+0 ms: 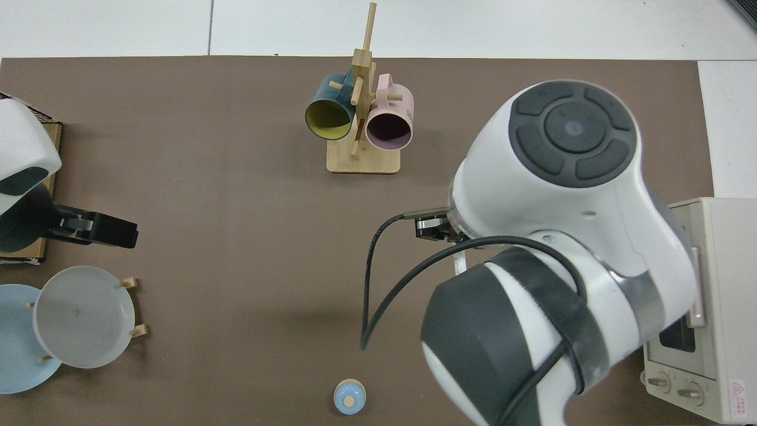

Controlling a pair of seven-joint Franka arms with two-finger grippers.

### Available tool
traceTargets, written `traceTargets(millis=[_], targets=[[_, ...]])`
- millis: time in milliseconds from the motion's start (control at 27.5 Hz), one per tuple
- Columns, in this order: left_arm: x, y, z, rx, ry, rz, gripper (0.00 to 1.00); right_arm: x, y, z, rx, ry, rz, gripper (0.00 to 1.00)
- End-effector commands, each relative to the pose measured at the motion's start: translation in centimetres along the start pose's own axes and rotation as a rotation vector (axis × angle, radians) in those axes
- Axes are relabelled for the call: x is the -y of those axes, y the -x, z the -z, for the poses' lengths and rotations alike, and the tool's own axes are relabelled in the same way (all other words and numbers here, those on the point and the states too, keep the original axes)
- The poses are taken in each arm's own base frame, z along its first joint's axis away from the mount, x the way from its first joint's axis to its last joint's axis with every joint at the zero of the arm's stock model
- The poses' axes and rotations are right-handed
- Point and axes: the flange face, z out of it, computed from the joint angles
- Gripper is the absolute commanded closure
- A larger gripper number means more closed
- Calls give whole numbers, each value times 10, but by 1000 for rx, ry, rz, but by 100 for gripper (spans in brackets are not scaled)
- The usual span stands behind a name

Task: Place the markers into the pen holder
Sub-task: 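Carry the marker to the table middle while the left gripper approaches, then bring the left gripper to the marker held by the right gripper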

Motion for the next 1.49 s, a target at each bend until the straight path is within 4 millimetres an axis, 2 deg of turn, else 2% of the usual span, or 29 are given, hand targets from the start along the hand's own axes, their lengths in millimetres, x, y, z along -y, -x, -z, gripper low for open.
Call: traceTargets(millis=[0, 145, 363, 472, 618, 690, 908, 1199, 1454], targets=[[-27, 9, 2, 1, 30, -6, 0, 45, 15, 1, -29, -43, -62, 100], [-52, 10, 0, -23, 65, -46, 0, 72, 22, -6, -50, -65, -109, 100], [-92, 16, -12, -101, 106, -113, 0, 98, 22, -13, -61, -88, -153, 100], [-109, 18, -19, -105, 128, -143, 0, 105, 17, -17, -62, -95, -162, 100], [-138, 20, -35, -91, 129, -199, 1, 109, 10, -10, -76, -112, -168, 100], [-146, 21, -41, -101, 128, -226, 1, 110, 5, -10, -81, -118, -171, 100], [-145, 24, -47, -101, 174, -356, 1, 115, -3, -12, -91, -134, -173, 100], [-134, 22, -49, -112, 269, -379, 1, 117, -15, -16, -93, -205, -205, 100], [-137, 28, -54, -178, 254, -360, 7, 120, -18, -15, -90, -243, -251, 100]])
